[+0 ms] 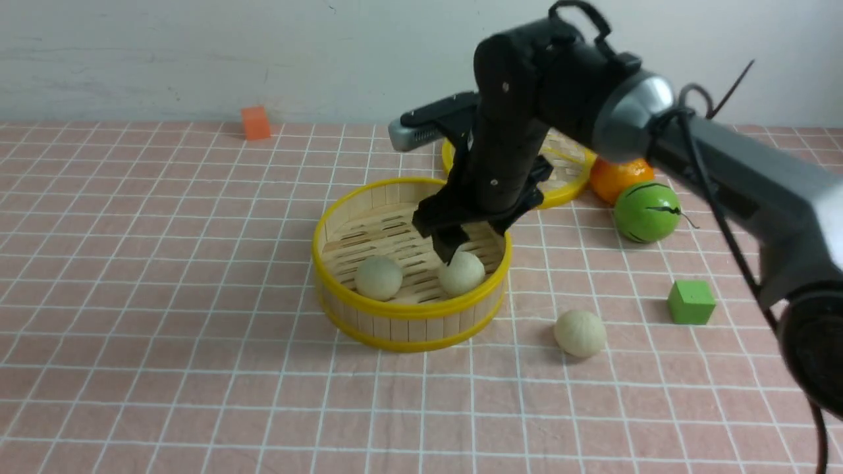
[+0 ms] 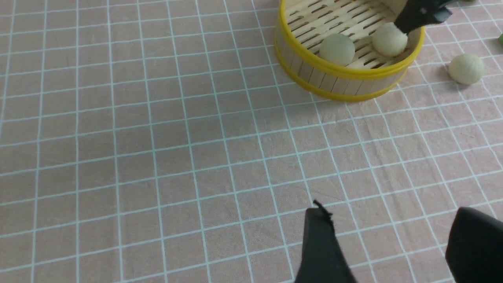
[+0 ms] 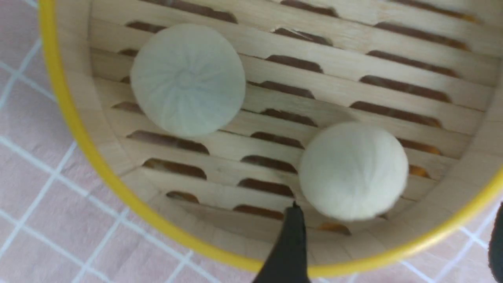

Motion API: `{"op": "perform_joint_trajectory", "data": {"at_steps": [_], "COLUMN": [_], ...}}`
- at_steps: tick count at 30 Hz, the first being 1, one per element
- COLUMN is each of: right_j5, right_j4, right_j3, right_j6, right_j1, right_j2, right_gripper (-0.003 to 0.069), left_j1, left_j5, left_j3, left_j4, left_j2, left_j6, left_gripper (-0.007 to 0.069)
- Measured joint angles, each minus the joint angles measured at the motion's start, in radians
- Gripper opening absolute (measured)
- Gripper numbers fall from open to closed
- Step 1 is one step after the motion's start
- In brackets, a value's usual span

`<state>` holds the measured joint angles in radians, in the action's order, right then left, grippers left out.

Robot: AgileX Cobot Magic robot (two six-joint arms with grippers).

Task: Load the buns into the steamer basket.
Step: Use the right arm to grab a steamed stuffed bun

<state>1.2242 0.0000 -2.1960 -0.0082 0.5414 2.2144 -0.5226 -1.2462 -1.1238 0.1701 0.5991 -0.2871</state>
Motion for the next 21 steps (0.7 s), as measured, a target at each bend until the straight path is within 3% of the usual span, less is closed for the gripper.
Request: {"op": "perform_joint_trajectory", "data": {"at_steps": [6,11,15,21], "right_j5": [0.012,0.016,0.008,-0.176], "right_j4": [-0.035,-0.038,-0.040,-0.045], "right_j3": [0.049,0.253,0.415,0.555], "right_j6": [-0.036,-0.032,-0.002,0.083], "right_j1": [-0.017,-0.067,-0.111,-0.167], "right_j2": [-0.116,-0.178,-0.177,-0.163], "right_gripper": [0.0582,0.0493,0.0468,0.0465], "left_j1": [0.000,0.000,0.000,0.000], "left_j5": [0.000,0.000,0.000,0.000], "left_j3": [0.000,0.000,0.000,0.000], "left_j4": [-0.001,-0.001,-0.001,-0.002], "left_j2": [0.000,0.000,0.000,0.000], "left_j6": [0.000,0.000,0.000,0.000], "left_gripper": [0.0397,0.0394,0.0394,0.0394]}}
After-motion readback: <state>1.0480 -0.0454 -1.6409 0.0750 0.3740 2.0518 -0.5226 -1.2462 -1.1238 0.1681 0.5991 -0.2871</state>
